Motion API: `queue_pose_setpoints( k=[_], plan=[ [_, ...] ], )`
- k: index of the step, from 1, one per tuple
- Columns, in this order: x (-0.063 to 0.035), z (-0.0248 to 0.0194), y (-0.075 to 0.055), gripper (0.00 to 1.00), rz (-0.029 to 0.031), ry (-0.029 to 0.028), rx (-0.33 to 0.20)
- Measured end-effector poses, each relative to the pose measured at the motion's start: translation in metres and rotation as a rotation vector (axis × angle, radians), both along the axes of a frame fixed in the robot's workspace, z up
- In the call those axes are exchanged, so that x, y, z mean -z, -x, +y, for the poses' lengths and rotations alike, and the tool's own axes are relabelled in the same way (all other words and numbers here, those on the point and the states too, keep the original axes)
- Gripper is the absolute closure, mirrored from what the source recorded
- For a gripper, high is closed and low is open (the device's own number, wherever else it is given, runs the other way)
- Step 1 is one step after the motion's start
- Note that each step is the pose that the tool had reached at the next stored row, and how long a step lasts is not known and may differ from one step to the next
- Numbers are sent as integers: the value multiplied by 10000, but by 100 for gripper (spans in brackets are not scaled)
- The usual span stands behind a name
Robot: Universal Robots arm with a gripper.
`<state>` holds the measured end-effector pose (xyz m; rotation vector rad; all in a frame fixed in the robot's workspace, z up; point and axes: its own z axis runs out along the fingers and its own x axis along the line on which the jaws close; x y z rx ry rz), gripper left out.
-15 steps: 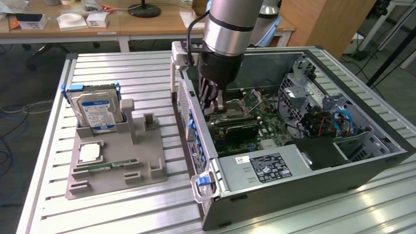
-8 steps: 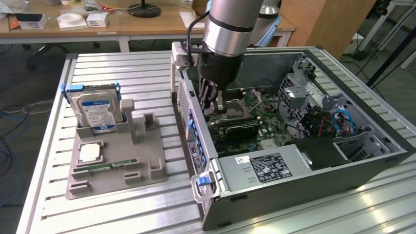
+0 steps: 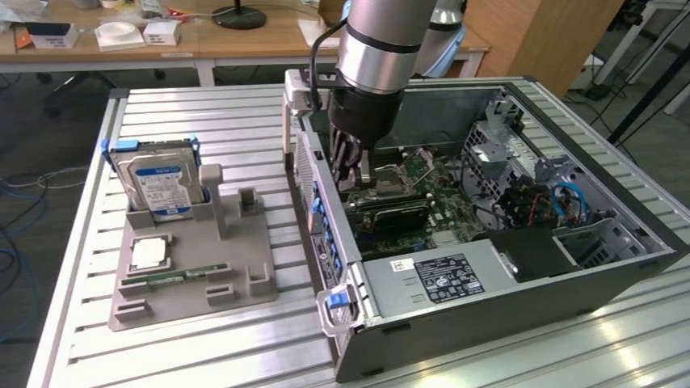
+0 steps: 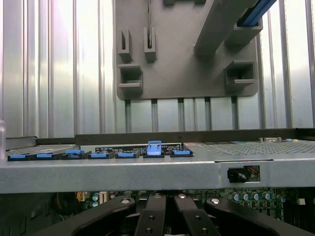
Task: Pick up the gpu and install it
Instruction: 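Press down on the gpu until it lock into place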
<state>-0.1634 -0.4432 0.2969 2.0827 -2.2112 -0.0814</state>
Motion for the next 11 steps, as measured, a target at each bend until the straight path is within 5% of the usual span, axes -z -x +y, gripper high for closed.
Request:
queue_pose_setpoints(
  k=[11],
  plan=[
    [0, 0, 0, 89, 1, 0, 0]
  ],
)
